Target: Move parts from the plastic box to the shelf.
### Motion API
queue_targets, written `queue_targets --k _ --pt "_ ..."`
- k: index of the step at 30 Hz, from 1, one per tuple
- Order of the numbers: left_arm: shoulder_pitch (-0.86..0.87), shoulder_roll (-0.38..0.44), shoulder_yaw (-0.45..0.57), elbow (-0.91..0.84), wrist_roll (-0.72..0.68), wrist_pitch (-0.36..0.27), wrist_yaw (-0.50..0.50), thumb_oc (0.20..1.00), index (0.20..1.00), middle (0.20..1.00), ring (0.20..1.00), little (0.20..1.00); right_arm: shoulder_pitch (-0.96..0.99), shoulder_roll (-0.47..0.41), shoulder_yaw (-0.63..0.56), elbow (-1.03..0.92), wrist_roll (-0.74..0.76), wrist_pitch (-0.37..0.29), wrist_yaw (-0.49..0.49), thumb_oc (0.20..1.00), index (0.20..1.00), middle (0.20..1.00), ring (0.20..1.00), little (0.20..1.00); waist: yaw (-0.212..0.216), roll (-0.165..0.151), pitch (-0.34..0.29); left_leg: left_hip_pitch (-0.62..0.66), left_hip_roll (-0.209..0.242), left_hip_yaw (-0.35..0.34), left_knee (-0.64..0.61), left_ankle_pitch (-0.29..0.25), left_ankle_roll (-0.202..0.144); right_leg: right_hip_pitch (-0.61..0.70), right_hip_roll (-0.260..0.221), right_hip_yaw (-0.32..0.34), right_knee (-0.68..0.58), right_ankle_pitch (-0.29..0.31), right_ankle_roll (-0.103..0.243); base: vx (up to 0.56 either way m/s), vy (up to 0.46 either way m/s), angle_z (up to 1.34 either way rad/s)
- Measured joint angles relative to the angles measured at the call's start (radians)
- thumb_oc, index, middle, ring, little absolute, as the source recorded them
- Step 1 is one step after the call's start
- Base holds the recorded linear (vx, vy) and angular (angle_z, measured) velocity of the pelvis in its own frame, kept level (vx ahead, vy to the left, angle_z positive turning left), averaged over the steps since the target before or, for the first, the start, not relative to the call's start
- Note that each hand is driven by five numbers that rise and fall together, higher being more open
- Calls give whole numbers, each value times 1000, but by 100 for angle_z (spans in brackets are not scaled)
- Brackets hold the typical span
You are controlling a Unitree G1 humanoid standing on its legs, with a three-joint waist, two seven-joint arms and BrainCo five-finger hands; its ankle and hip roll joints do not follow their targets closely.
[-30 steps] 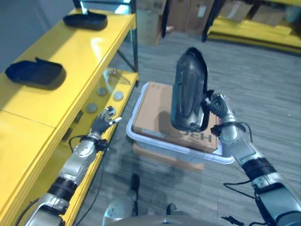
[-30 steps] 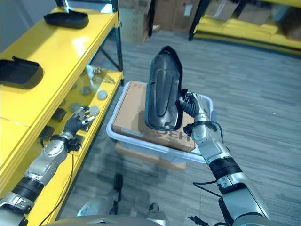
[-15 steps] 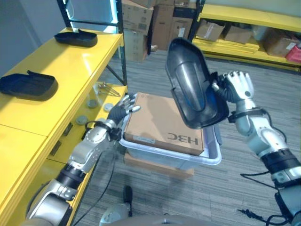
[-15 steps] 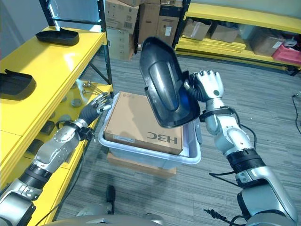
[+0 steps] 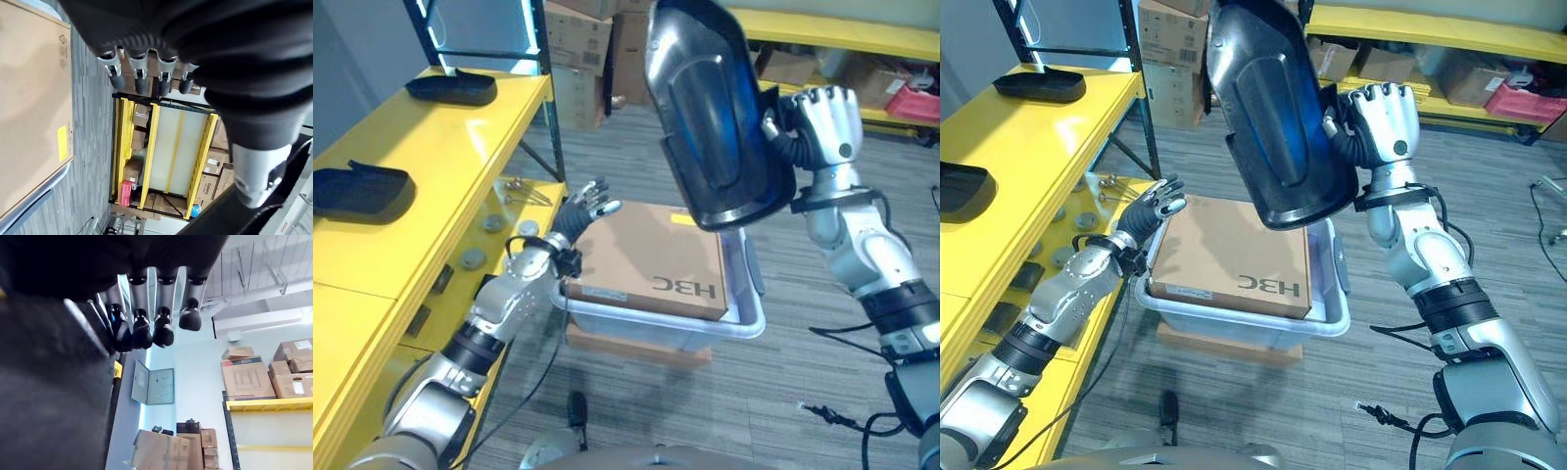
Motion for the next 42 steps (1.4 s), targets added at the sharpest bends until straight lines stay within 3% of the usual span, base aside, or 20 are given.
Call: queue_targets --k 9,18,30,42 --pt "-62 -18 -8 0 -49 -2 1 1000 1000 1000 1000 1000 -6 57 83 -38 8 -27 -2 200 200 200 200 200 -4 3 -4 3 0 5 0 0 -1 1 -1 3 0 0 0 0 0 0" --pt "-72 -24 -15 0 -132 -18 15 1000 1000 1000 1000 1000 -6 136 98 -38 54 -3 1 200 200 200 200 200 -1 5 -6 4 0 8 0 -1 -3 1 -3 5 0 -1 1 0 0 0" --pt "-72 -19 -8 0 -125 -38 13 1000 1000 1000 1000 1000 -6 144 96 -41 45 -1 -32 200 200 200 200 200 0 5 -6 7 0 9 0 -2 -4 2 -3 7 0 -2 1 9 -1 0" --pt "-72 4 -9 -27 -52 -44 1 1000 1000 1000 1000 1000 -6 103 104 -21 -5 43 -40 200 200 200 200 200 0 5 -6 8 0 9 0 -2 -5 2 -3 7 0 -2 1 0 0 0"
